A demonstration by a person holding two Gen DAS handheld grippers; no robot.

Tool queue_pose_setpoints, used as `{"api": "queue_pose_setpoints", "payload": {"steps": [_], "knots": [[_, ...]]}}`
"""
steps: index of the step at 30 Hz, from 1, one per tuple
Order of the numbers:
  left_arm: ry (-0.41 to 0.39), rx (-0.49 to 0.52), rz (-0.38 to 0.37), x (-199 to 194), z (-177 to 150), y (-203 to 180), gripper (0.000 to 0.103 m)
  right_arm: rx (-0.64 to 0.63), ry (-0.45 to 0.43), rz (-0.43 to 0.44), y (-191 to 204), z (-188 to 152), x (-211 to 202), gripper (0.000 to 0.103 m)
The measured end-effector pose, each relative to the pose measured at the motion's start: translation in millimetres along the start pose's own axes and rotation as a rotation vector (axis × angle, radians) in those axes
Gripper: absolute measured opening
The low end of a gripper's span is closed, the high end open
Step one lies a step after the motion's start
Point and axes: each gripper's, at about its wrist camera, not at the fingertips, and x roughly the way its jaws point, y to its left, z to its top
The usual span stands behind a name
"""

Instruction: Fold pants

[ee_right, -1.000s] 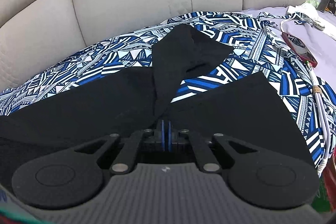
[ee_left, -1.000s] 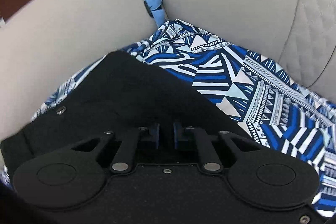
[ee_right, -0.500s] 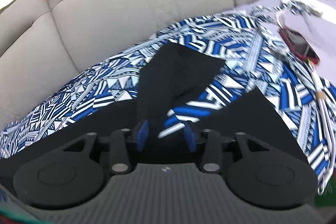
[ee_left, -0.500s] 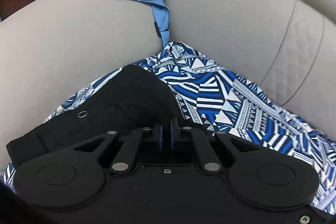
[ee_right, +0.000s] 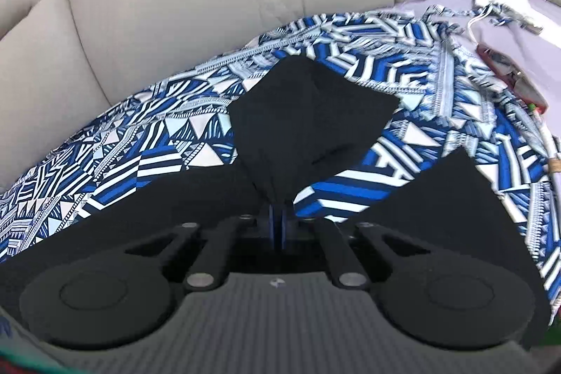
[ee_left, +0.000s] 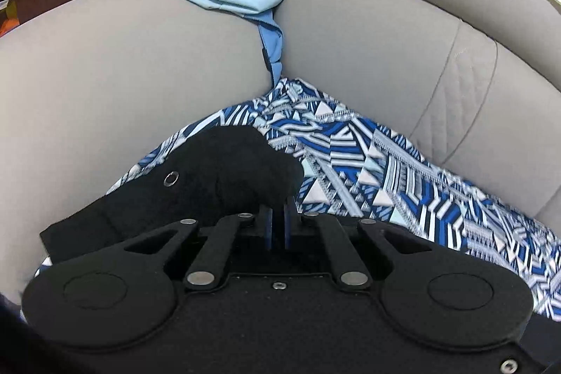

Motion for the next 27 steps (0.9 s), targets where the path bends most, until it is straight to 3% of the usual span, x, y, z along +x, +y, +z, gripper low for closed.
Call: {"api": "queue_pose_setpoints", "payload": {"steps": [2, 6, 9, 15, 18, 20, 22, 27], "knots": [[0.0, 0.009, -0.005, -5, -9, 6, 0.006, -0.021, -0.037, -0.041, -4, -3, -13, 0.006], [-0.002, 0.022, -0.025, -15, -29, 16, 0.006, -0.001, -0.066, -0.024, -23, -9, -39, 0.007], [0.001, 0.055, -0.02, -17, -47, 19, 0.011, -0.032, -0.055, -0.015, -29, -15, -49, 0.008], [0.118, 0.004, -0.02, -1, -69, 30, 0.011, -0.004, -0.028, -0.019, -33, -26, -54, 0.009], [0.088, -0.003, -0.022, -6, -70, 33, 0.013, 0.009, -0.022, -0.032, -38, -32, -55, 0.009], [0.041, 0.009, -0.039, -13, -62, 27, 0.033, 0.013, -0.016, -0.036, -42, -35, -55, 0.009], [0.009, 0.03, -0.058, -17, -50, 14, 0.046, 0.011, -0.013, -0.041, -43, -38, -55, 0.009], [-0.009, -0.015, 0.012, 14, -11, -22, 0.051, -0.004, -0.018, -0.036, -40, -42, -55, 0.009]]}}
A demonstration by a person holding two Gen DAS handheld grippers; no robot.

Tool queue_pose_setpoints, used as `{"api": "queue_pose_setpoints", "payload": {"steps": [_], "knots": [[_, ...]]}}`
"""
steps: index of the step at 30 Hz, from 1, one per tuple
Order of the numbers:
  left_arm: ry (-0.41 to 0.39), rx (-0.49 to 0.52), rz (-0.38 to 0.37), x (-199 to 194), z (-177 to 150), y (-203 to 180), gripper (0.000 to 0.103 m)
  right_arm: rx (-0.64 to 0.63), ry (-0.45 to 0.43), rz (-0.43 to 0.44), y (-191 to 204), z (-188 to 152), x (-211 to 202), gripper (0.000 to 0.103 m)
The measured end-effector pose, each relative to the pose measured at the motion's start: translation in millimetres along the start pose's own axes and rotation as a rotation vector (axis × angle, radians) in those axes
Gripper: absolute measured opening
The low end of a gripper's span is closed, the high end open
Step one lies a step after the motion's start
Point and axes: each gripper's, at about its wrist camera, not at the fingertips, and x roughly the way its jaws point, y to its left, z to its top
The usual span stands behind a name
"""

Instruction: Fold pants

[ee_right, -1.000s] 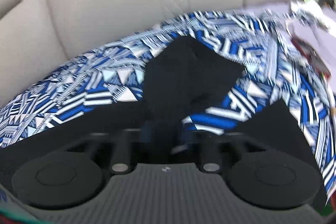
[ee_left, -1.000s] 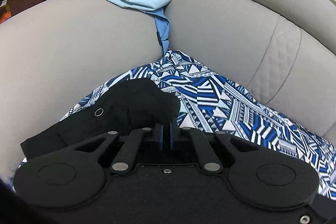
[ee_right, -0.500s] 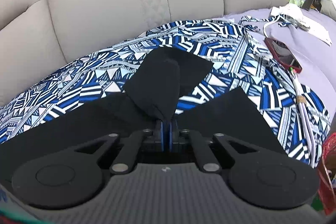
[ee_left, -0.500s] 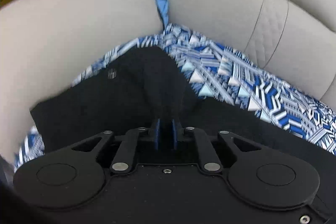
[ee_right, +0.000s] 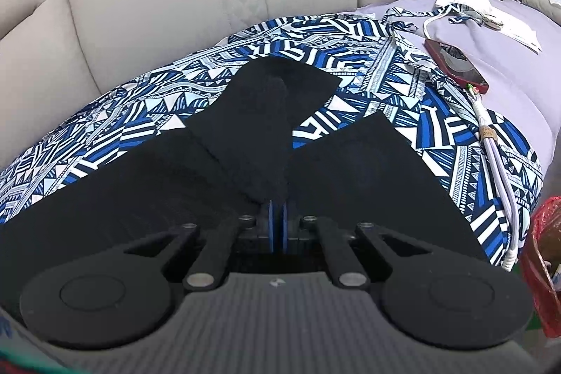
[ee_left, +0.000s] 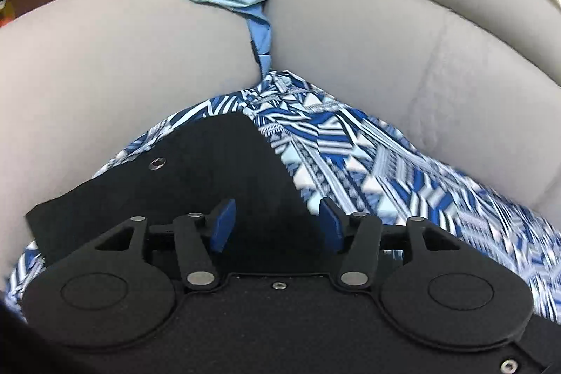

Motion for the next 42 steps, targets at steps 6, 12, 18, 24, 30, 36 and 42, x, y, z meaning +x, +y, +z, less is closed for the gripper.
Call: {"api": "queue_pose_setpoints", "payload": {"steps": [6, 12, 18, 24, 30, 36, 42], "knots": [[0.028, -0.04, 0.219, 81, 24, -28, 0.05, -0.029, -0.012, 0.006, 5, 1, -1, 0.009], [0.059, -0.041, 0.293, 114, 21, -30, 0.049, -0.025, -0.002, 0.011, 2, 1, 6, 0.009], [0.058, -0.003, 0.337, 124, 16, -33, 0.051, -0.023, 0.012, 0.018, 1, -1, 12, 0.009], [0.041, 0.025, 0.338, 122, 12, -32, 0.053, -0.032, 0.013, 0.02, 2, -2, 13, 0.009], [0.06, 0.059, 0.352, 117, 11, -31, 0.001, -0.03, 0.016, 0.018, 1, -2, 13, 0.009], [-0.012, 0.048, 0.287, 90, 17, -27, 0.001, -0.027, 0.015, 0.017, 1, -1, 11, 0.009], [-0.076, 0.047, 0.249, 58, 27, -18, 0.001, -0.024, 0.0, 0.024, 2, 1, 3, 0.009]]}}
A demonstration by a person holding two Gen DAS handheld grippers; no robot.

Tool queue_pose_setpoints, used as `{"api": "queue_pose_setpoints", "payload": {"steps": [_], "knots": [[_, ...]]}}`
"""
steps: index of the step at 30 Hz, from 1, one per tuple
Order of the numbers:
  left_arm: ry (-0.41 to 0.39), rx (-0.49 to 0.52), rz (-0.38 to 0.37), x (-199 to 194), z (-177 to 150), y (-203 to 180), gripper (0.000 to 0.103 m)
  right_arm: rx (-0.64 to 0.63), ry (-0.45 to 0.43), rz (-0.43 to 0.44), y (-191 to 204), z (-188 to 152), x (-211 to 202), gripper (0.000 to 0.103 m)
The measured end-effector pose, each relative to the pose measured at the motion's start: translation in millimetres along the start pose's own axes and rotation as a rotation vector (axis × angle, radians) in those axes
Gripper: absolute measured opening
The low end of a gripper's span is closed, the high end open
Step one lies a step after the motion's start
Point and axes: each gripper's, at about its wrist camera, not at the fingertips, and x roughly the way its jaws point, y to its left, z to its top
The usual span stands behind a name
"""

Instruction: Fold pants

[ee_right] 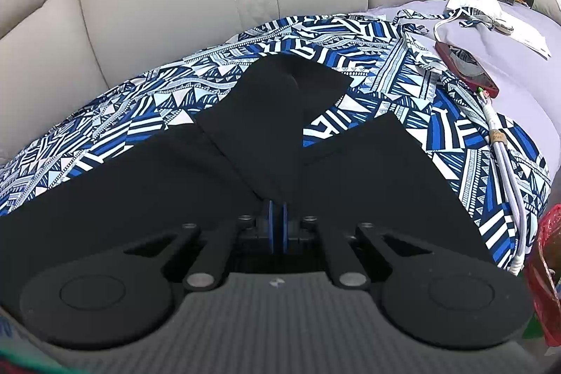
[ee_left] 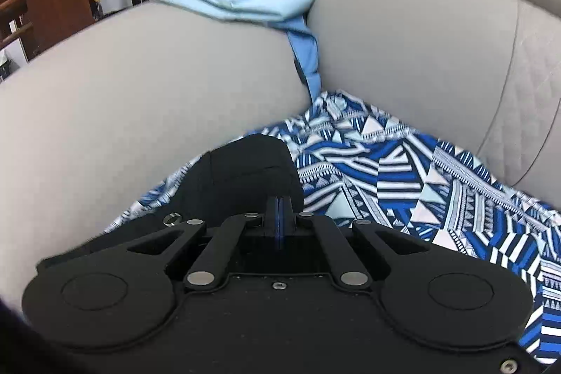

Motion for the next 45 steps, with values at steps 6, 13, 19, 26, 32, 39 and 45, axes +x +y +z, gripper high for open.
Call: {"api": "queue_pose_setpoints", "payload": {"steps": [6, 13, 19, 26, 32, 39, 45], "knots": [[-0.022, 0.008, -0.02, -15, -1, 20, 0.001, 0.002, -0.012, 0.009, -1, 0, -11, 0.009], [-0.006, 0.014, -0.039, -19, -9, 32, 0.001, -0.001, -0.028, 0.027, -1, 0, -25, 0.009], [0.045, -0.071, -0.094, -16, -8, 51, 0.001, -0.003, -0.029, 0.031, 1, -1, -30, 0.009], [0.082, -0.119, -0.184, 2, -3, 54, 0.023, -0.019, -0.019, 0.039, 6, -1, -22, 0.011], [0.117, -0.097, -0.082, 39, -7, 31, 0.051, -0.026, 0.008, 0.047, 11, -5, -9, 0.012], [0.082, -0.108, -0.088, 52, 1, 10, 0.09, -0.094, -0.003, 0.087, 25, -7, -14, 0.022], [0.14, -0.057, 0.003, 66, -1, 2, 0.017, -0.215, -0.026, 0.267, 66, -11, -31, 0.053]]}}
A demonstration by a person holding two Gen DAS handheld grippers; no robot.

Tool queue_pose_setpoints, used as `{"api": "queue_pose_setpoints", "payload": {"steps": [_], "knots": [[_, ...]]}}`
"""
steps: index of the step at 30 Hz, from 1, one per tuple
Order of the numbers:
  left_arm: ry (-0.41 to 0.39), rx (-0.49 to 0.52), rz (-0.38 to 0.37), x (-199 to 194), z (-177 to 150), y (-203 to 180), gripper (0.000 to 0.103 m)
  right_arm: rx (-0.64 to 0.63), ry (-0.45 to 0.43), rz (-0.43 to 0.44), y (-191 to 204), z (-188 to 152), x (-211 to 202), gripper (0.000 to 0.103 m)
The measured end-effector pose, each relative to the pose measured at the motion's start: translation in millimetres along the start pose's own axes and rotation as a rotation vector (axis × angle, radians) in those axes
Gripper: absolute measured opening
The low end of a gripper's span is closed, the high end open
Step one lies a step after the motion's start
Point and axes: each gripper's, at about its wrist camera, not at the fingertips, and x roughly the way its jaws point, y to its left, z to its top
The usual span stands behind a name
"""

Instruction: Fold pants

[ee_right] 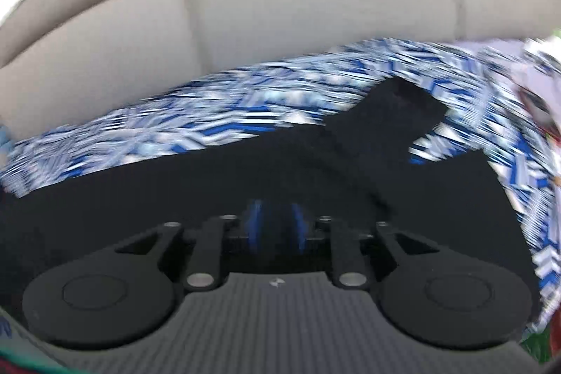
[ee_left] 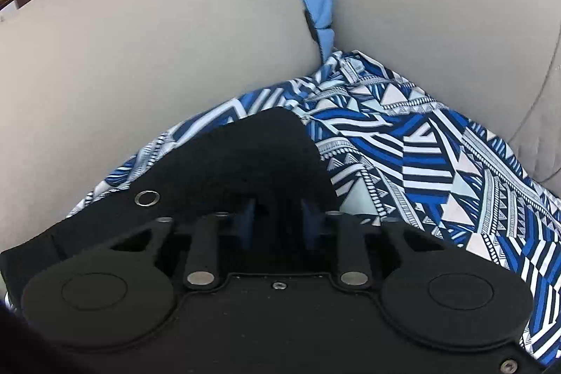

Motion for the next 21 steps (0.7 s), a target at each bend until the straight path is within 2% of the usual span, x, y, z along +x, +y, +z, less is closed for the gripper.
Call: {"api": "queue_pose_setpoints", "payload": {"steps": [1, 4, 6, 10, 14, 17, 21], "knots": [[-0.015, -0.01, -0.008, -4, -1, 4, 0.011, -0.027, -0.009, 0.041, 10, 1, 1, 0.055], [-0.05, -0.037, -0.048, -19, -6, 22, 0.007, -0.161, -0.055, 0.18, 51, -2, 3, 0.06], [-0.057, -0.06, -0.083, -28, -7, 36, 0.006, -0.239, -0.065, 0.263, 85, -4, 11, 0.063], [-0.073, -0.098, -0.144, -45, -12, 67, 0.005, -0.305, -0.044, 0.438, 151, -5, 28, 0.064], [-0.115, -0.093, -0.185, -63, -24, 92, 0.002, -0.432, -0.061, 0.604, 218, -13, 34, 0.068], [-0.163, -0.07, -0.208, -77, -32, 103, 0.002, -0.532, -0.063, 0.673, 267, -27, 38, 0.068], [-0.201, -0.025, -0.221, -87, -41, 111, 0.002, -0.605, -0.054, 0.706, 315, -41, 50, 0.068]]}}
